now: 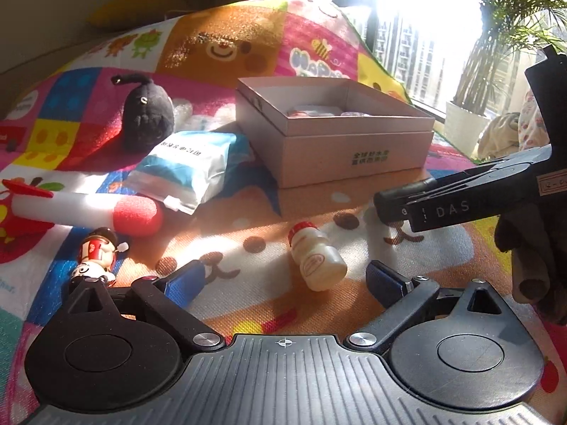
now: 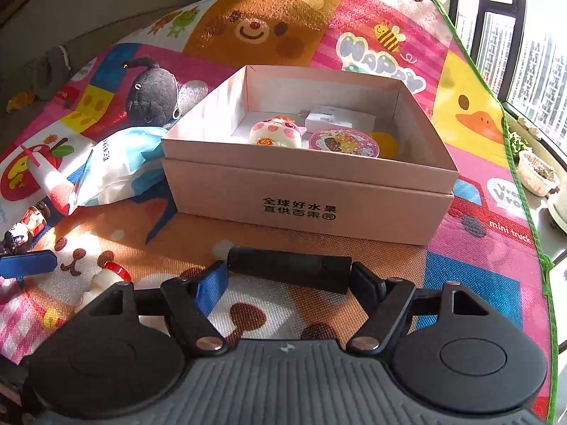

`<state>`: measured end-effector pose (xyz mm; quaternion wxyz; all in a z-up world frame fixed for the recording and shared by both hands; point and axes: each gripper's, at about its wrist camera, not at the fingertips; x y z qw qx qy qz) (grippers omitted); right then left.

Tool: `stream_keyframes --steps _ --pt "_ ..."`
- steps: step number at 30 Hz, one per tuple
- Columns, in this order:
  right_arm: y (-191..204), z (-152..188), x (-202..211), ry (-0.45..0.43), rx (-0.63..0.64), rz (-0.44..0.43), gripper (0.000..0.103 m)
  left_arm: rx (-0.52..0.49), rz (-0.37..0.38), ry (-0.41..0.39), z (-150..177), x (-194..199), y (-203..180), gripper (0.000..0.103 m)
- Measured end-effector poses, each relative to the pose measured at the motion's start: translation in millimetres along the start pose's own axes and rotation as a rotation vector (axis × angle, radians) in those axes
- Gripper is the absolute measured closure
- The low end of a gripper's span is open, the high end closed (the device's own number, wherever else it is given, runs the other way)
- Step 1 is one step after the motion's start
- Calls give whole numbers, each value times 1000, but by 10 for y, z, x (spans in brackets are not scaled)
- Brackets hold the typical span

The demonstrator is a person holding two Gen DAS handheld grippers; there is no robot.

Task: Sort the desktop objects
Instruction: 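Close the right tool around the black cylinder, then hold the black cylinder with right tool while left tool grasps the white red-capped bottle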

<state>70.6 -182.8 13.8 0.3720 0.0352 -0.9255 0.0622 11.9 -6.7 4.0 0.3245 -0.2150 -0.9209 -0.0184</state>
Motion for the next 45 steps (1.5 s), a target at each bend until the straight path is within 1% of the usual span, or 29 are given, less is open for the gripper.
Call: stream_keyframes --steps 2,6,9,12,13,18,19,21,23,26,27,30,35,38,42,45 --pt "-122 133 106 -6 -5 7 28 -29 -14 18 -19 -39 -53 3" --pt "-265 332 251 -41 -19 33 28 -55 -34 28 -79 -101 -133 3" --pt "-274 396 267 -70 -35 35 27 -102 -59 44 -97 -90 -174 3" --pt "-278 381 253 -68 -40 26 24 -138 -119 55 -90 -36 -131 3" --pt "-288 380 250 -66 -43 15 22 -134 -140 59 -93 -21 -84 3" --pt "-307 386 253 -68 -53 -4 20 -74 -258 77 -79 27 195 3" --pt "-312 390 257 -70 -57 -6 19 -63 -271 79 -78 41 240 3" --pt "-322 393 258 -70 -65 -14 17 -47 -274 80 -84 65 284 3" --pt "-327 389 249 -66 -67 -20 15 -49 -250 74 -87 94 277 3" --pt "-312 385 242 -60 -58 -20 10 -45 -128 50 -99 144 204 3" --pt "-312 383 238 -55 -57 -21 5 -49 -92 46 -108 141 169 3" --pt "-329 370 217 -40 -66 -32 0 -103 -17 39 -139 76 28 3" --pt "-341 368 217 -37 -63 -45 0 -173 68 54 -197 -132 -142 3" --pt "-345 363 215 -34 -64 -49 0 -199 86 65 -216 -220 -210 3" --pt "-267 346 198 -16 -15 -20 0 -187 129 75 -198 -197 -227 3" --pt "-271 340 192 -12 -10 -24 0 -186 197 77 -162 -94 -259 3"
Point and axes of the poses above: each gripper's, at about its wrist camera, not at the fingertips, and x roughly against the way its jaws point, y to its left, z to its underside, and after that the axes turned 7 degrees about z, right-handed
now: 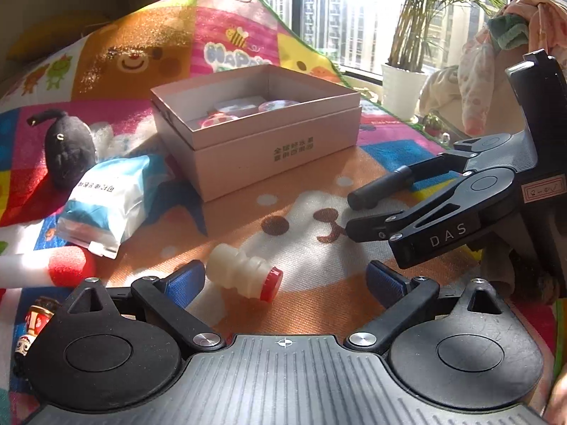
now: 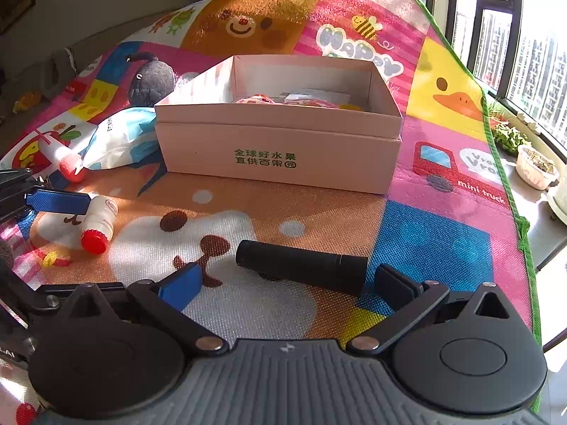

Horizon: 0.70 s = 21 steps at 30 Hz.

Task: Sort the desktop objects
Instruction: 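Hold the black cylinder with right tool while left tool grasps the white red-capped bottle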

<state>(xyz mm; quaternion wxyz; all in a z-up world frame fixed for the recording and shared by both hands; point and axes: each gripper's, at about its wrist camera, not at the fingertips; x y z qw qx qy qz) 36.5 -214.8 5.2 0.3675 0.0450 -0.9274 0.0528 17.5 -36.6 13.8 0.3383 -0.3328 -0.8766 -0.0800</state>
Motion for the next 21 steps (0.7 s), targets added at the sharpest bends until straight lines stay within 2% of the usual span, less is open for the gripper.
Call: stream_keyframes --steps 2,6,7,8,9,13,15,17,21 --pt "-1 0 2 0 0 -2 0 -19 10 -9 15 40 -42 3" --pt "-36 1 14 -4 -16 -22 0 -13 -66 -17 11 30 11 5" --pt "-42 0 16 -5 -20 -26 0 4 -73 -16 6 21 51 12" --pt "-38 2 17 -5 -20 -25 0 18 -76 -11 4 11 86 24" --pt "-40 2 16 -4 -17 -23 0 24 -79 -7 4 1 102 27" --pt "-21 5 20 -4 -3 -8 0 14 -81 0 33 -13 91 31" --pt "-13 9 25 -6 -4 -6 0 15 -91 2 47 -16 77 38" --pt "2 9 27 -7 -2 -1 0 31 -107 -1 57 -16 87 52" --pt "16 4 25 -11 0 20 0 52 -114 -18 68 36 86 52"
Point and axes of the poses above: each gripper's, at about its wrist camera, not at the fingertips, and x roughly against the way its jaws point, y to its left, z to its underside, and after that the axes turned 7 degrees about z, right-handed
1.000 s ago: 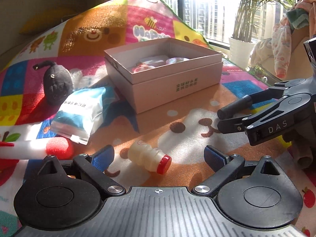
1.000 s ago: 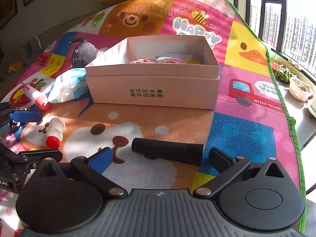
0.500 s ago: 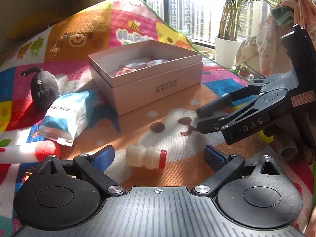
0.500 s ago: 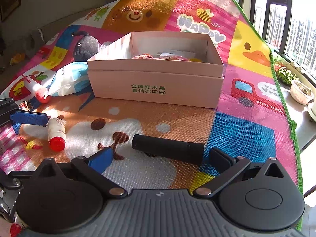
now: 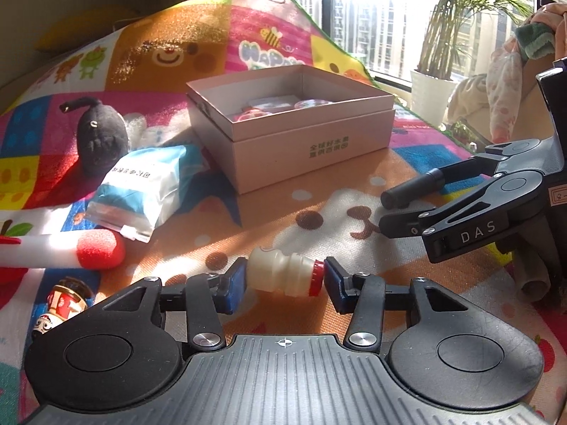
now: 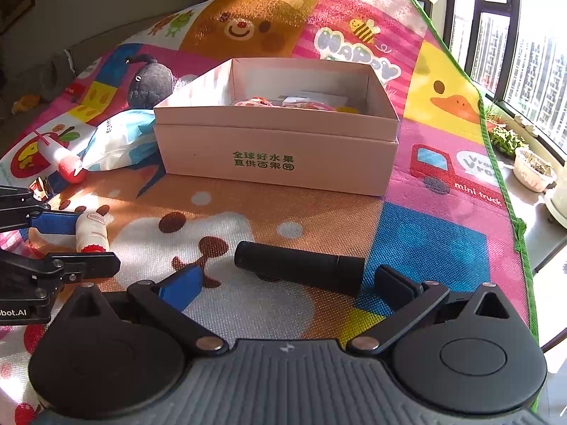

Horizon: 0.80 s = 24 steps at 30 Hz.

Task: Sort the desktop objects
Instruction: 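Hold the black cylinder with right tool while left tool grasps the white red-capped bottle, then lower the cylinder into the pink box with right tool while left tool places the bottle inside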

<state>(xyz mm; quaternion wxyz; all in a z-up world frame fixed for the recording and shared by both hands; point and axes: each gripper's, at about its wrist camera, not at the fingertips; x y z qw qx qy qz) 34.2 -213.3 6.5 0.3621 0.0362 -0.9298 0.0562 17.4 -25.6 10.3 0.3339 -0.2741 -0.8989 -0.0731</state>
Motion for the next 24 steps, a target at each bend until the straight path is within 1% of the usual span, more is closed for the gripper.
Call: stream_keyframes --steps 3,4,5,7,9,13,15,17,21,24 --pt "18 -12 -12 -1 0 12 0 -2 3 -13 10 64 -39 52" --pt "19 -17 -14 -4 -2 16 2 -1 6 -15 21 84 -55 52" --pt "21 -20 -16 -9 -7 20 6 0 9 -15 34 101 -72 52" --pt "28 -33 -5 -16 -15 18 21 -11 10 -13 68 138 -119 52" --pt "45 -58 20 -10 -10 18 27 -21 6 -14 94 180 -154 52" --pt "31 -70 98 34 2 -21 27 -32 5 -19 139 292 -201 52" --pt "11 -64 192 66 26 -50 27 -48 -4 -23 151 344 -231 52" --pt "-25 -57 313 80 41 -74 27 -61 -9 -31 144 387 -256 52" --pt "-142 -94 600 68 49 -107 27 -91 -26 -80 12 493 -299 52" --pt "-209 -187 832 23 51 -127 27 -125 -46 -129 -167 528 -326 52"
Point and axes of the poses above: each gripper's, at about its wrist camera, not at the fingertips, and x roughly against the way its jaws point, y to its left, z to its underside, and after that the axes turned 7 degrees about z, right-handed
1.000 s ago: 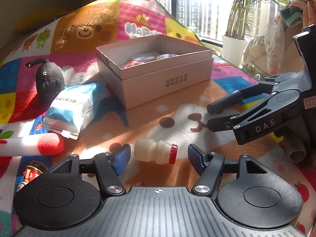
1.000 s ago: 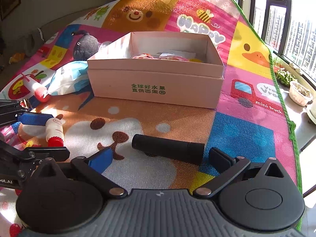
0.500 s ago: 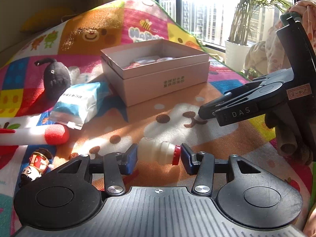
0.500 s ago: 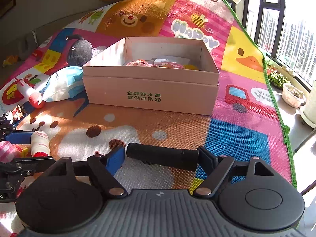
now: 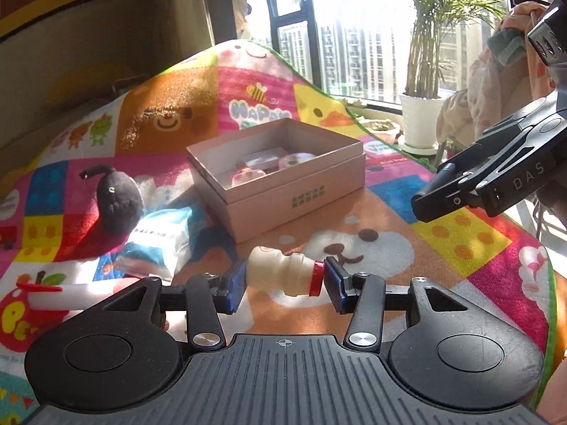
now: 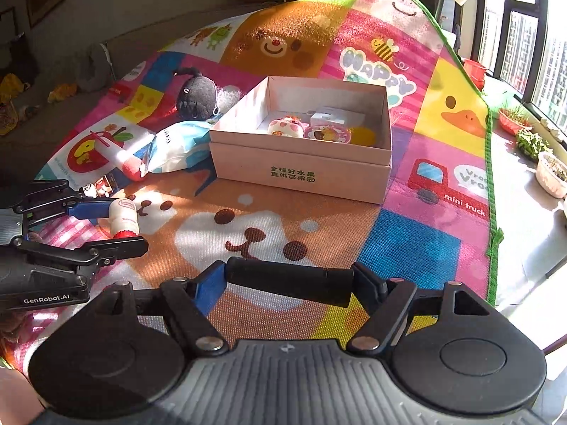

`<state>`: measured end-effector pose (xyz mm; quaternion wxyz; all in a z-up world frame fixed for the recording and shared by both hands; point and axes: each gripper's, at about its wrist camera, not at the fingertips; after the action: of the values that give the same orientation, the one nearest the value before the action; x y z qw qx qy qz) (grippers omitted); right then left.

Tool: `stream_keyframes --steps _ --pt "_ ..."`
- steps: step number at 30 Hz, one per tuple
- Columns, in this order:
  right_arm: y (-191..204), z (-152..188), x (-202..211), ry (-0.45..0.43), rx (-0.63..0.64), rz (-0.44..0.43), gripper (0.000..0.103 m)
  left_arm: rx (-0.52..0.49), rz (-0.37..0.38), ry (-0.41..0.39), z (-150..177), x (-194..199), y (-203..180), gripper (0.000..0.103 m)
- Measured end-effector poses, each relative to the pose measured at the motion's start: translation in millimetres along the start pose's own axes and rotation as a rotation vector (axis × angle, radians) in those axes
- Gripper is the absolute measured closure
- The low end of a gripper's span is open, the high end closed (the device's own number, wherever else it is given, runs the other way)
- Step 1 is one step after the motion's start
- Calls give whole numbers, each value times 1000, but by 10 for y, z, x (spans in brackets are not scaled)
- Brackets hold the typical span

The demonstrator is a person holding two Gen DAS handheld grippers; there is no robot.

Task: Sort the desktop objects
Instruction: 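Lower the cylinder into the pink box with right tool while left tool places the bottle inside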

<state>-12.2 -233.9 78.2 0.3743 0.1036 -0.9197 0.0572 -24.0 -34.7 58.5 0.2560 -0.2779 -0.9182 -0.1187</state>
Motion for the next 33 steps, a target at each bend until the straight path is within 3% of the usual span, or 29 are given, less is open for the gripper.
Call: stream_keyframes --steps 5,9,10,11,12,13,14,17,19,24,27,33 --pt "-102 -370 266 -126 -50 -17 27 -60 -34 -67 -363 -210 26 52" --pt "-204 -969 272 -268 -74 17 27 -75 -104 -216 -853 -473 197 51" --pt "-229 -1131 230 -293 -88 30 27 -70 -126 -262 -945 -550 253 45" --pt "-264 -1337 153 -310 -113 40 27 -57 -151 -290 -1042 -662 334 28" --pt "-288 -1474 88 -322 -132 39 25 -38 -159 -272 -1110 -761 419 21" --pt "-328 -1655 -19 -340 -157 35 14 -6 -160 -243 -1143 -822 505 17" --pt "-368 -1806 -128 -335 -187 47 10 29 -157 -216 -1133 -821 584 17" --pt "-508 -1947 -320 -303 -265 36 9 103 -159 -160 -907 -602 753 4" --pt "-572 -1873 -357 -310 -286 17 5 141 -162 -103 -702 -429 825 3" --pt "-488 -1656 -485 -314 -251 71 2 149 -202 -7 -145 -96 819 2" --pt "-281 -1568 -569 -269 -199 49 2 157 -267 26 166 22 791 1" --pt "402 -1460 -739 -231 -38 -18 2 277 -306 77 586 100 908 0"
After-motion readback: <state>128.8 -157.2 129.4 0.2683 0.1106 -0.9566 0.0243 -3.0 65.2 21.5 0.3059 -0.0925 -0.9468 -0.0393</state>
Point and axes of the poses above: each gripper's, at about its wrist camera, not at the fingertips, and x roughly against the way its jaws point, y to its left, z to its underside, and after that the axes turned 7 degrees about z, right-handed
